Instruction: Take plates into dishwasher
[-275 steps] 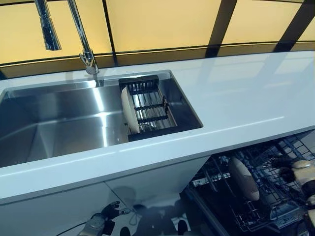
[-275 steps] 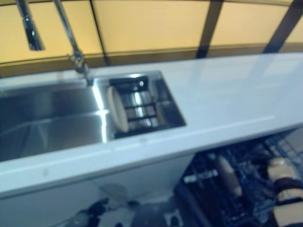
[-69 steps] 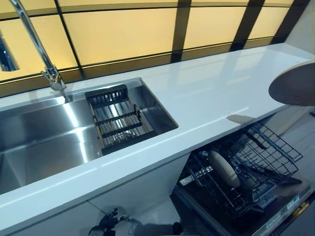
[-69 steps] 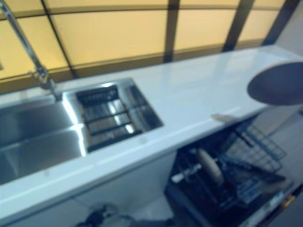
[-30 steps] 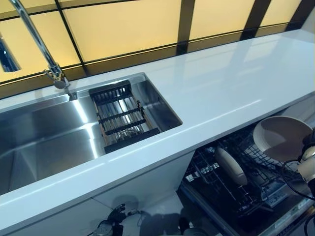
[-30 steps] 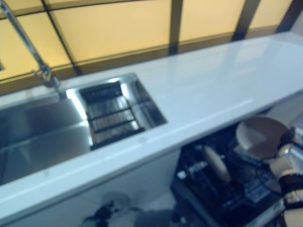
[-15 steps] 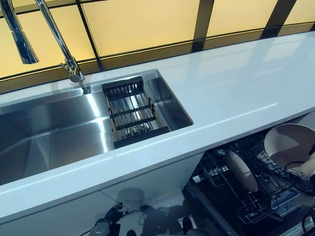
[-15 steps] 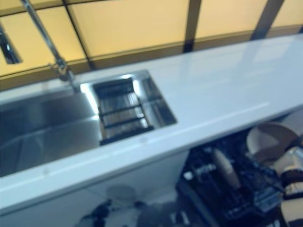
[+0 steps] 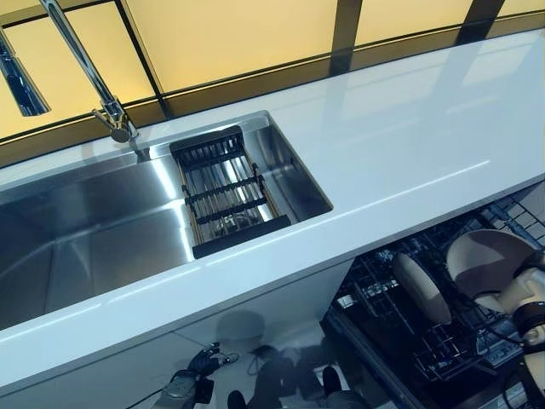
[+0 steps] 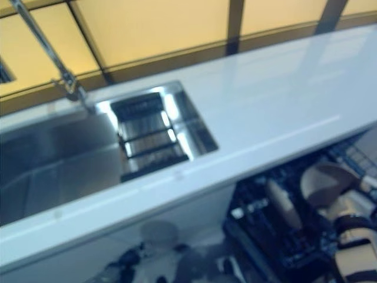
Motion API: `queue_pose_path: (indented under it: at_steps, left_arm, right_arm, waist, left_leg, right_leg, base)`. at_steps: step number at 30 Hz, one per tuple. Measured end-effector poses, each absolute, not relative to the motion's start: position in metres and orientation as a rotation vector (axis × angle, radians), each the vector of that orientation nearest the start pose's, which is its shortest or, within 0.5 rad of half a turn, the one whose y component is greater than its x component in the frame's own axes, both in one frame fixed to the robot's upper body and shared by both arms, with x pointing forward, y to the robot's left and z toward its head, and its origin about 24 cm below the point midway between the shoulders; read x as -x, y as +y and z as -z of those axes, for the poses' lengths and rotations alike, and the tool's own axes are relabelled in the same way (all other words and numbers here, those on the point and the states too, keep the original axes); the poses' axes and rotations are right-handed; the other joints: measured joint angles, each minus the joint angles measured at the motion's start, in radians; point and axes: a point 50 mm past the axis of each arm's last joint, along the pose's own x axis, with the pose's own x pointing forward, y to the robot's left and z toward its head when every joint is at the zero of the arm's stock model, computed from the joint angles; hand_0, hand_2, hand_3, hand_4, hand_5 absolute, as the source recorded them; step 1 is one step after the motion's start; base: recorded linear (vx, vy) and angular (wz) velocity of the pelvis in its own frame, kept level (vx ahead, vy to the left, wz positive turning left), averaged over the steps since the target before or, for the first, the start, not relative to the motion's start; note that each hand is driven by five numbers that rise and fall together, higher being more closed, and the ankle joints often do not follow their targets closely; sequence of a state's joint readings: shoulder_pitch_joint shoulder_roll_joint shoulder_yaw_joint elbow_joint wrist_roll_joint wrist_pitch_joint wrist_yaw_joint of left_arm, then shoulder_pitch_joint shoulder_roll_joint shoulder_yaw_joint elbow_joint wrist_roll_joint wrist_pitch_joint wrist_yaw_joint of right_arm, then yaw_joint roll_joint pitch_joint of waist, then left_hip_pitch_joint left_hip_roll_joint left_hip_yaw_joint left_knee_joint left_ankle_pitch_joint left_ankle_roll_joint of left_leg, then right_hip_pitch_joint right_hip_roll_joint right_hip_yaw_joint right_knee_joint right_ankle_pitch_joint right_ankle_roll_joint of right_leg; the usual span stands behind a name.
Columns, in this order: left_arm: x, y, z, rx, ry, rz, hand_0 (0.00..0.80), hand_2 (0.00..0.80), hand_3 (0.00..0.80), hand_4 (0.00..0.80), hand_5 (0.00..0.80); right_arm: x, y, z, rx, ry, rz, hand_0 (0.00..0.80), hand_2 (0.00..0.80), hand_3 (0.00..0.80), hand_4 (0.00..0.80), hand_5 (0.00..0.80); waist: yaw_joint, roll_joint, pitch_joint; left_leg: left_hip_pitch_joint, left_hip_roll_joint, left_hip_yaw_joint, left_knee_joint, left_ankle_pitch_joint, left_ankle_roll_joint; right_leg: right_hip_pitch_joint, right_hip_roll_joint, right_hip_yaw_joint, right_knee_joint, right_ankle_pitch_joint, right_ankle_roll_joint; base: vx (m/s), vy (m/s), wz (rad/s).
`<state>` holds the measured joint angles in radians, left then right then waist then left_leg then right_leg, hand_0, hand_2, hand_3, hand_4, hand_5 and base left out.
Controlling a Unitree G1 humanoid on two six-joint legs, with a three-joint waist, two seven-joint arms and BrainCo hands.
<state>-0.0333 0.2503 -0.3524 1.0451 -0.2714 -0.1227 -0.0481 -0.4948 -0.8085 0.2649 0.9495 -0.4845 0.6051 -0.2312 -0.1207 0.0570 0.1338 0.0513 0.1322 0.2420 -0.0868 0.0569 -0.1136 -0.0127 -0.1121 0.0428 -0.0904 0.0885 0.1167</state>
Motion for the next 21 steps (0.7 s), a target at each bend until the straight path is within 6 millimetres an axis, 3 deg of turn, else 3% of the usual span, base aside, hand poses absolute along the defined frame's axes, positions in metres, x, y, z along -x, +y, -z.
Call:
queue_pose_path:
  at_steps: [6, 11, 21]
  left_arm:
    - [-0.148, 0.195, 0.142, -0.139, 0.921, 0.107, 0.0, 0.0, 0.0, 0.0, 0.0]
    - [-0.148, 0.195, 0.142, -0.14, 0.921, 0.102, 0.0, 0.0, 0.0, 0.0, 0.0]
    - [-0.147, 0.195, 0.142, -0.141, 0.926, 0.1, 0.0, 0.0, 0.0, 0.0, 0.0]
  right_arm:
    - [-0.271, -0.386, -0.056, 1.56, 0.866, 0.637, 0.8, 0.8, 0.8, 0.8, 0.8]
    - [-0.274, -0.38, -0.056, 1.665, 0.856, 0.603, 0.8, 0.8, 0.8, 0.8, 0.8]
    - [-0.276, -0.366, -0.041, 1.623, 0.914, 0.494, 0.8, 0.8, 0.8, 0.8, 0.8]
  waist:
    - [0.007, 0.0, 0.001]
    - [0.021, -0.001, 0.001]
    - [0.032, -0.013, -0.004]
  left_leg:
    - [0.005, 0.0, -0.002, 0.0, 0.0, 0.0]
    - [0.007, 0.0, -0.008, 0.0, 0.001, 0.0]
    - [0.008, 0.001, -0.026, 0.0, 0.003, 0.0]
  right_leg:
    - [0.006, 0.0, -0.002, 0.0, 0.0, 0.0]
    - [0.012, 0.0, -0.01, 0.0, 0.0, 0.0]
    - [0.02, 0.0, -0.027, 0.002, 0.0, -0.001]
  base:
    - [0.0, 0.0, 0.0]
    - [-0.007, 0.006, 0.03]
    - [0.009, -0.001, 0.03]
